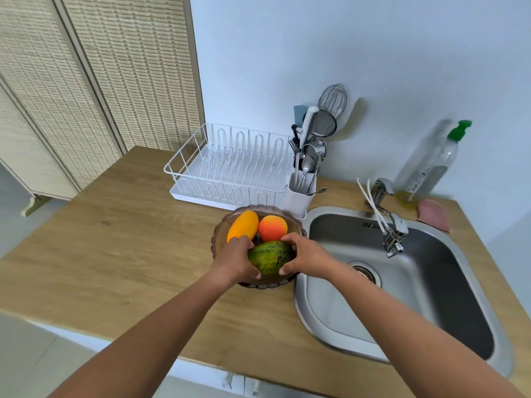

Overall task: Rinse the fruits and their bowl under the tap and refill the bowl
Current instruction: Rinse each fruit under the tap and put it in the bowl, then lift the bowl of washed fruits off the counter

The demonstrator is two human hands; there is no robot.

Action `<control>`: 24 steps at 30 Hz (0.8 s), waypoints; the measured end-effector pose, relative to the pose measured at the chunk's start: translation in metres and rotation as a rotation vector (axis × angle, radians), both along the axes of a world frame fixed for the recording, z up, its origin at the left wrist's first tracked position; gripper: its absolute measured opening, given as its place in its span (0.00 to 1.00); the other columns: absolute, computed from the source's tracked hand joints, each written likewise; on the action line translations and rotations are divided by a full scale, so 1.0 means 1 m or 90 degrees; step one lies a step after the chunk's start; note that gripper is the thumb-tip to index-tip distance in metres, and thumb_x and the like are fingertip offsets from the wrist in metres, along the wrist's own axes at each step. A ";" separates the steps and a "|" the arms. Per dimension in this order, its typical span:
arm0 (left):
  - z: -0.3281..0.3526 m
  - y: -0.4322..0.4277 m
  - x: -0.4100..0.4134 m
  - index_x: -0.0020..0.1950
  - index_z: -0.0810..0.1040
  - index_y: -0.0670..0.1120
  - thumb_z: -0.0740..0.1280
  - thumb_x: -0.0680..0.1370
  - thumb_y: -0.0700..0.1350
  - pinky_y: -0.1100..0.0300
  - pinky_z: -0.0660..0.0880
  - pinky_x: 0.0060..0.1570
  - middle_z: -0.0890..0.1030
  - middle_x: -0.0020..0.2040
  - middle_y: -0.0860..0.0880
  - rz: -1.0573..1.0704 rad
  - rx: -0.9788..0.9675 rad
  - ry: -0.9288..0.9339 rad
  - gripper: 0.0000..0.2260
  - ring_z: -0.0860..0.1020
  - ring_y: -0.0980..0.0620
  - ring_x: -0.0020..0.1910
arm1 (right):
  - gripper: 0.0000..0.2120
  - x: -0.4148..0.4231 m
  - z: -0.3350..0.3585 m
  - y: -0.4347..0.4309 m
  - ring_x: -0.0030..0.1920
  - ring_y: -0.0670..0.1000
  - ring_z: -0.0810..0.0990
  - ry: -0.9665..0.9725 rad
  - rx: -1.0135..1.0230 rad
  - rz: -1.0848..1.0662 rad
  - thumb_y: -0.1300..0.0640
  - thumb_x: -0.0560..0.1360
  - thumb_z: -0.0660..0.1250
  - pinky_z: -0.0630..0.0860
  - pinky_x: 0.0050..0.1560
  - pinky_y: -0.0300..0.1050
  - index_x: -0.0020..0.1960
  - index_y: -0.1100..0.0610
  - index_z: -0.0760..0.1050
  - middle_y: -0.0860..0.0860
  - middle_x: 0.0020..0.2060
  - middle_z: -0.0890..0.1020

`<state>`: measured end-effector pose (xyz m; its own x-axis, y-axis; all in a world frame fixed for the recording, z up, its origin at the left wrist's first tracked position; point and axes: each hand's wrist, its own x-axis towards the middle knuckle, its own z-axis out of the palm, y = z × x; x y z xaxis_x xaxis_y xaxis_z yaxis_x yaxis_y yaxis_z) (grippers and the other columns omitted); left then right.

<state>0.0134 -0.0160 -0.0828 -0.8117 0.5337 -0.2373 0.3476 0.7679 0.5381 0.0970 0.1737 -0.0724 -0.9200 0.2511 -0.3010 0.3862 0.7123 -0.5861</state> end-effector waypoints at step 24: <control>0.012 -0.031 -0.031 0.59 0.82 0.51 0.71 0.74 0.45 0.56 0.75 0.49 0.79 0.57 0.48 0.215 0.149 0.066 0.14 0.80 0.50 0.52 | 0.11 -0.020 0.011 0.035 0.47 0.55 0.85 0.091 -0.053 -0.159 0.55 0.75 0.69 0.79 0.52 0.47 0.56 0.55 0.80 0.51 0.44 0.83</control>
